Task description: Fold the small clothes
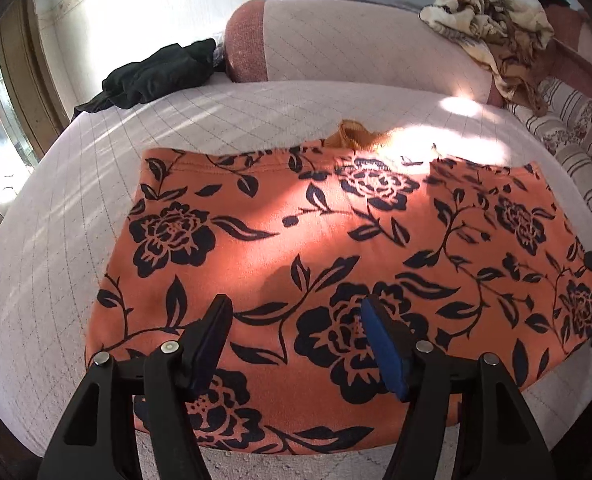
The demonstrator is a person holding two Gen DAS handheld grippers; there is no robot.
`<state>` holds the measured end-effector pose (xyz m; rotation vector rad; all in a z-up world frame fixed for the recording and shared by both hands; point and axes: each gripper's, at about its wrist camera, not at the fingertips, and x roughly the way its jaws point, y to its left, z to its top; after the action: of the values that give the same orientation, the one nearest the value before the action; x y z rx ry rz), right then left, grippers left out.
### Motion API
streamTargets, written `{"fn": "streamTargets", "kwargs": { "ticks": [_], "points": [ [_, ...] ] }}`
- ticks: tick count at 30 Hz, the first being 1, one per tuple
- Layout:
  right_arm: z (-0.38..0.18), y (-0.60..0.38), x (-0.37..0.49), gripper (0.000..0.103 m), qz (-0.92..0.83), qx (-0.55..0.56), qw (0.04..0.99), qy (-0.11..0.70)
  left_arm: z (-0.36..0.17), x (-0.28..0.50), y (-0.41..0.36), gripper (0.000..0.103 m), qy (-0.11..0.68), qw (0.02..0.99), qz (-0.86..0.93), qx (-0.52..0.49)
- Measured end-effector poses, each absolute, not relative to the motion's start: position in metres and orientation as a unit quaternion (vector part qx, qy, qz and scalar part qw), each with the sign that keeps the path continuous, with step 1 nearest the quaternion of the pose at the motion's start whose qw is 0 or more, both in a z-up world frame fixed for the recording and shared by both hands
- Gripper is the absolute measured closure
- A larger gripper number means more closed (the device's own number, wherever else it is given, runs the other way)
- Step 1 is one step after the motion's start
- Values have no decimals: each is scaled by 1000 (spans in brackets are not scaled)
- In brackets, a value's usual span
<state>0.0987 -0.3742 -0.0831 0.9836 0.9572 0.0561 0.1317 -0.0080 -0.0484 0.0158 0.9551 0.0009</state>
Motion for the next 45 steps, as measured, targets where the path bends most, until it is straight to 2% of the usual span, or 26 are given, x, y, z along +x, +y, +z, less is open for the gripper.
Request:
{"fn": "streamTargets", "kwargs": {
  "ticks": [4,7,12,14,16,21,25,28,30,34,37,40,43,44,45],
  "points": [
    [-87,-375,102,28,23,456,772,442,-76,140,-13,33,496,868,-13,16],
    [-83,-374,104,35,24,436,777,452,-71,135,-16,34,481,876,-9,29],
    [-77,-398,88,35,28,440,754,487,-55,130,-18,34,457,889,-27,12],
    [-63,-419,79,35,12,436,765,474,-77,137,-23,33,490,871,-35,23],
    [-47,-440,79,33,-9,425,782,455,-77,134,-26,31,466,883,-33,41],
    [-38,-437,156,33,42,380,795,471,-76,140,-23,31,472,880,-44,29],
    [-59,-410,238,33,73,329,791,511,-76,142,-21,31,476,878,-51,27],
    [-80,-413,269,36,-8,292,793,535,-76,143,-20,31,477,876,-58,27],
    [-70,-418,263,36,-56,294,808,507,-76,143,-19,31,476,877,-62,26],
    [-19,-388,235,34,2,257,857,446,-73,143,-16,31,477,876,-71,19],
    [-20,-356,232,23,98,249,842,468,-56,142,6,30,477,872,-100,-31],
    [-61,-343,243,23,94,236,806,535,-33,147,56,30,448,890,-65,-48],
    [-75,-348,240,23,90,244,808,528,-40,182,117,31,468,881,4,-66],
    [-74,-347,240,23,93,240,810,527,-50,199,134,34,487,870,19,-74],
    [-75,-348,239,23,97,234,811,527,-62,216,147,47,511,856,27,-78]
  ]
}}
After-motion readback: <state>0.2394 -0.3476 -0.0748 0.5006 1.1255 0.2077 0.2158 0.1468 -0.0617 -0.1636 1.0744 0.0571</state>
